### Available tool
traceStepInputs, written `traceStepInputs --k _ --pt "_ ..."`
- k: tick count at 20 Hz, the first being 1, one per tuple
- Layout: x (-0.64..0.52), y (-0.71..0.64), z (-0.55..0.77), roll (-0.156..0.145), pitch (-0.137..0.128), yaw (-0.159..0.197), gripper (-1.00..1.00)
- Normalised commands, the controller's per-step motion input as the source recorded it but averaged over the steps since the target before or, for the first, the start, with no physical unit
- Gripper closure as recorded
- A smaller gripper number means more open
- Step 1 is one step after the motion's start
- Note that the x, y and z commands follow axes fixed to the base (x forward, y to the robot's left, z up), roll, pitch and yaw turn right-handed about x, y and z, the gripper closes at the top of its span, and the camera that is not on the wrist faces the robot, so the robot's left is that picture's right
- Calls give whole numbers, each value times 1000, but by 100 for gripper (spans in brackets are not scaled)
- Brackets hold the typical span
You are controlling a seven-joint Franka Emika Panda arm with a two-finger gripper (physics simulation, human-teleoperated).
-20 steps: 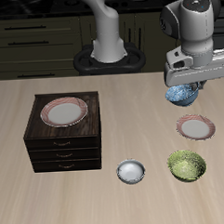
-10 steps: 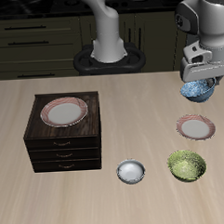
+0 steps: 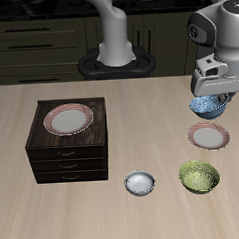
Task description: Place the blue bowl onto the plate that is on the left side of the table
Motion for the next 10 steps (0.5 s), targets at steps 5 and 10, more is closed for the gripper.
traceStepInputs --k 5,10 --pt "142 -194 -206 -53 27 -3 100" --pt "68 -49 -448 -20 75 -3 100"
